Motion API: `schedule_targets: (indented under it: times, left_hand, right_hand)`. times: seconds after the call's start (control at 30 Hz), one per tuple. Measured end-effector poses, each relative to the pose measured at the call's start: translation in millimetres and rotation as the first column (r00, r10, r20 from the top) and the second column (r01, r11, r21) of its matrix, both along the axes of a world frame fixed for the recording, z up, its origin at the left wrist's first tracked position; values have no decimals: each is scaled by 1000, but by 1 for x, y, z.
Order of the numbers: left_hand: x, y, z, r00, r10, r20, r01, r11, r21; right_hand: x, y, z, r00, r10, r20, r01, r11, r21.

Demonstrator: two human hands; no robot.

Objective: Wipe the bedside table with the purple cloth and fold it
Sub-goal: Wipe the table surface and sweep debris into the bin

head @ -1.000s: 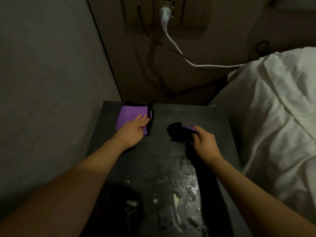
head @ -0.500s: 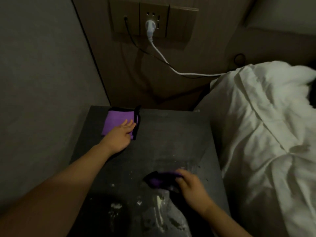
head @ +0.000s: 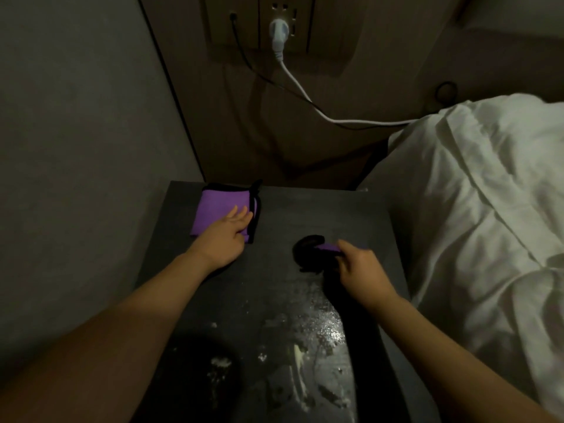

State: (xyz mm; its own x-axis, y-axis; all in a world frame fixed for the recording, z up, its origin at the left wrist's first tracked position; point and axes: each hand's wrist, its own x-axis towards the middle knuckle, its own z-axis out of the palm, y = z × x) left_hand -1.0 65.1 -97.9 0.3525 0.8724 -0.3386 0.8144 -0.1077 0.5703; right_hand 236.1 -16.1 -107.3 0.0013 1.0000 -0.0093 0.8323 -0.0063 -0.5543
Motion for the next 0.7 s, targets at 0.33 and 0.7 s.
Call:
schedule_targets:
  times: [0.33, 0.7]
  left_hand:
    - [1, -1, 3, 1000, -5, -10, 5, 1000, -19]
    - [2, -3, 4, 1000, -19, -24, 20, 1000, 8]
  right_hand:
    - [0, -50, -9, 986, 164, 7, -162, 982, -101]
    - [-11, -52, -22, 943, 178, 282, -182, 983, -12]
